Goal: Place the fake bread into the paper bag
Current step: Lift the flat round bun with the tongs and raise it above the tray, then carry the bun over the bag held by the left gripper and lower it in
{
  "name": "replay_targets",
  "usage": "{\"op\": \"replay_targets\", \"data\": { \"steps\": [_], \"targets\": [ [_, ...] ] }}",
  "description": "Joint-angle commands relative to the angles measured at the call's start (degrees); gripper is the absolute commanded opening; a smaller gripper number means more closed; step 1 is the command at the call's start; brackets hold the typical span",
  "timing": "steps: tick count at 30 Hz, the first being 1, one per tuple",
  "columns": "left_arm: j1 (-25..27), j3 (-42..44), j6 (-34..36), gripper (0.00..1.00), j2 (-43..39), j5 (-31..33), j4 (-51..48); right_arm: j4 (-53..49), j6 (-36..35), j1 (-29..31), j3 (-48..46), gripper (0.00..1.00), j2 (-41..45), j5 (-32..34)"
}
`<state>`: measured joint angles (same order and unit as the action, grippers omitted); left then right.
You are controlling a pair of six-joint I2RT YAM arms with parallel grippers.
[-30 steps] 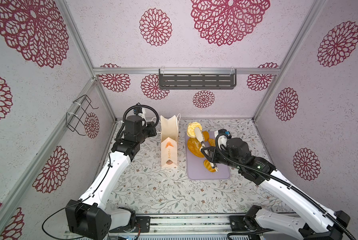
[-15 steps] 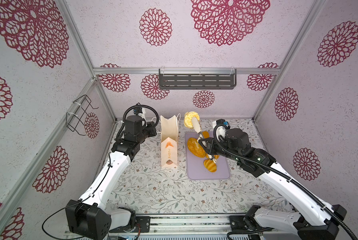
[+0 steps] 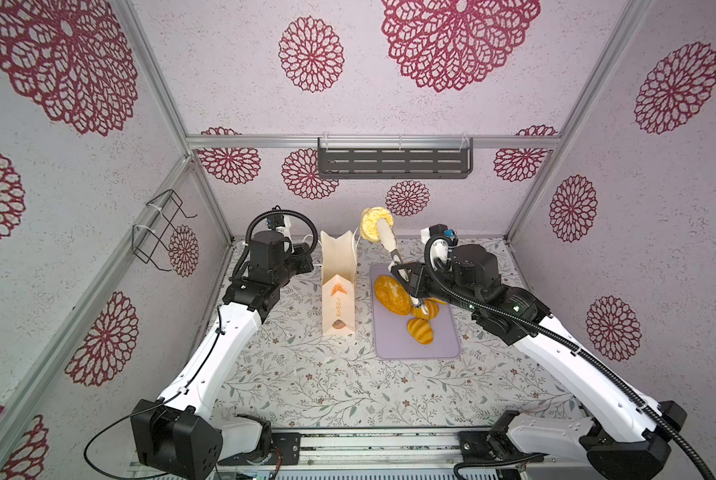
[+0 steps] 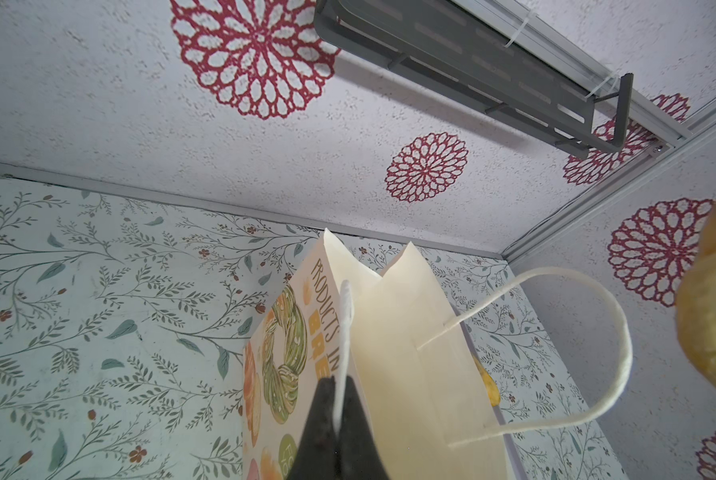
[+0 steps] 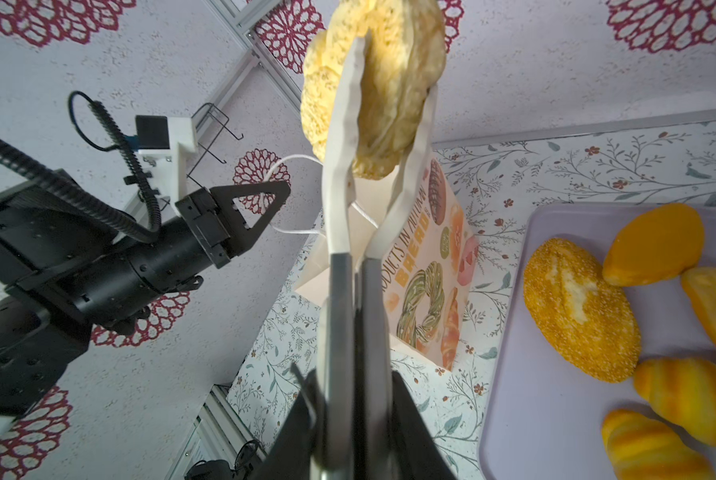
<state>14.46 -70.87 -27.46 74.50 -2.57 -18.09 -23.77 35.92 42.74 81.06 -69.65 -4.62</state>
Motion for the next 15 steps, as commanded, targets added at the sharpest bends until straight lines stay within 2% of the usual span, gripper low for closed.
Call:
{"op": "replay_targets", "data": {
  "steps": [1,8,15],
  "targets": [
    [-0.05,-0.38,0.31,0.0,-1.46,0.02,0.84,5.89,-1.37,-0.04,3.87,0.15,0.11,0.2],
    [-0.11,-0.54,0.35,0.0,-1.64,-0.15,0.87,9.83,-0.95,1.03,5.37,0.15,-2.71,-0.84],
    [-0.07,-0.5,0.38,0.0,-1.72,-0.15,0.85,9.35,-2.45,3.77,9.68,0.15,-6.58,0.07]
  ]
}}
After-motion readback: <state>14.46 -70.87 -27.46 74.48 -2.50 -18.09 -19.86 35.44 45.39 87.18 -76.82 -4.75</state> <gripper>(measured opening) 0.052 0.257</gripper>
